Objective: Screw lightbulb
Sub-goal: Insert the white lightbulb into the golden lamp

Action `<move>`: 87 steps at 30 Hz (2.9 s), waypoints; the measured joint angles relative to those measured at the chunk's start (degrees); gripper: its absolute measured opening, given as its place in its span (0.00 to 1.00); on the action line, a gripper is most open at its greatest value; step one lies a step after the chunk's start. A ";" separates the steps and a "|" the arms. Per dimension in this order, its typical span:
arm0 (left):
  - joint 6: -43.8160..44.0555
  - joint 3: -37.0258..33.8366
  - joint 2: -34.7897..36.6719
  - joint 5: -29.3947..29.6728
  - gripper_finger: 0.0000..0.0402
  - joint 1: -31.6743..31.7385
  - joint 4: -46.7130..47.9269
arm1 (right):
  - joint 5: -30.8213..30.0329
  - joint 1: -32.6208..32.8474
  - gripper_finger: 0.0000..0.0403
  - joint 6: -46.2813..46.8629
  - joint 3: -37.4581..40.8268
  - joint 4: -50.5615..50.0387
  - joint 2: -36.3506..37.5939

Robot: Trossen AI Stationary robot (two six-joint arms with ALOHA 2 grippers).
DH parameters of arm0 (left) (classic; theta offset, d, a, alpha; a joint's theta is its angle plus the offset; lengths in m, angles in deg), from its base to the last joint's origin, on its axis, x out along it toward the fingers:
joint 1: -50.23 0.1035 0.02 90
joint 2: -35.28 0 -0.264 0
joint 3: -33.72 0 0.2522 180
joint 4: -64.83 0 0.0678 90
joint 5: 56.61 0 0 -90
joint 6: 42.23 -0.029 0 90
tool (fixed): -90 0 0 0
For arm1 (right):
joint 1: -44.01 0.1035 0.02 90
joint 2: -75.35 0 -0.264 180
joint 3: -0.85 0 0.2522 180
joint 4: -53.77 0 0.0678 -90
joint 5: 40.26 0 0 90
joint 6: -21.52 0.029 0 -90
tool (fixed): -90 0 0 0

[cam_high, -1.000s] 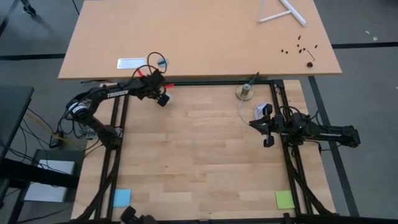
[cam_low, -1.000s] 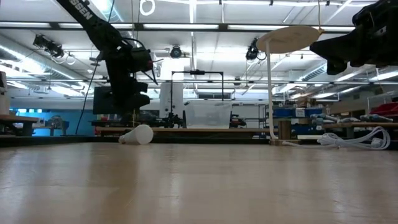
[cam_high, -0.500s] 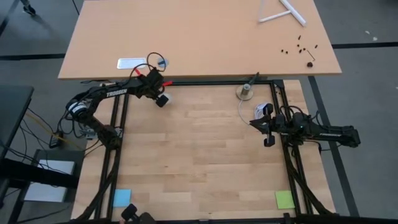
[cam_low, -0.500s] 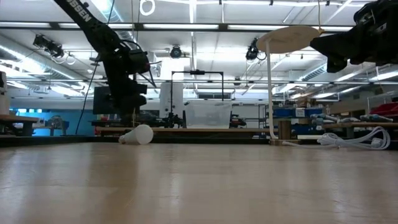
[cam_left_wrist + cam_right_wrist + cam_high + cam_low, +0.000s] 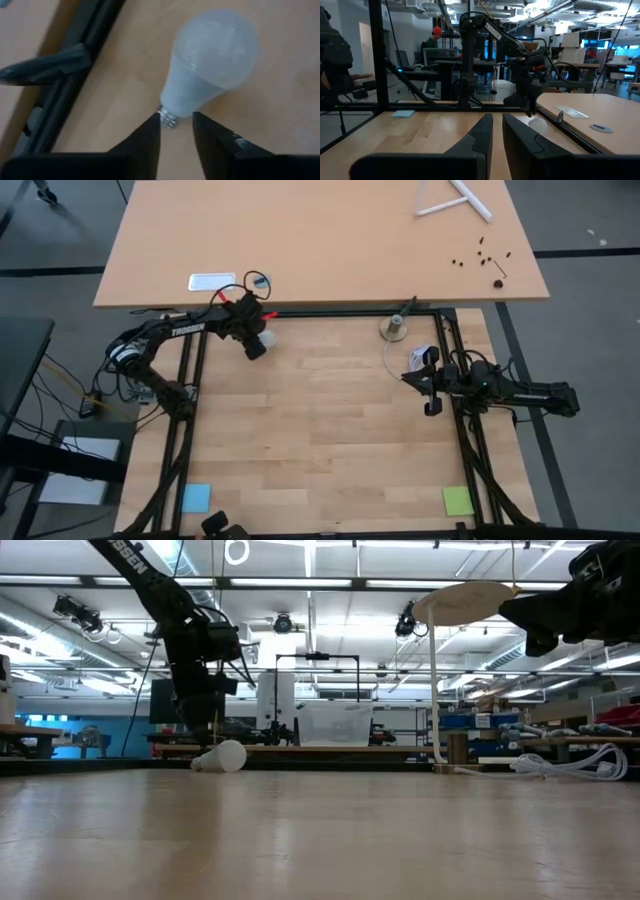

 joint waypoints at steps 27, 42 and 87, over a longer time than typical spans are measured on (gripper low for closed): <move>-7.10 0.01 -5.60 -7.88 0.40 -2.74 -3.81 | 0.01 0.00 0.13 0.01 -0.02 0.20 0.00; 0.46 0.01 -5.60 -10.54 0.38 -12.82 -6.57 | -9.65 -0.35 0.12 3.47 -0.01 6.80 -0.40; 10.96 2.59 -5.60 -10.92 0.50 -22.55 -9.83 | -26.40 -13.46 0.59 17.15 -4.28 14.66 -36.10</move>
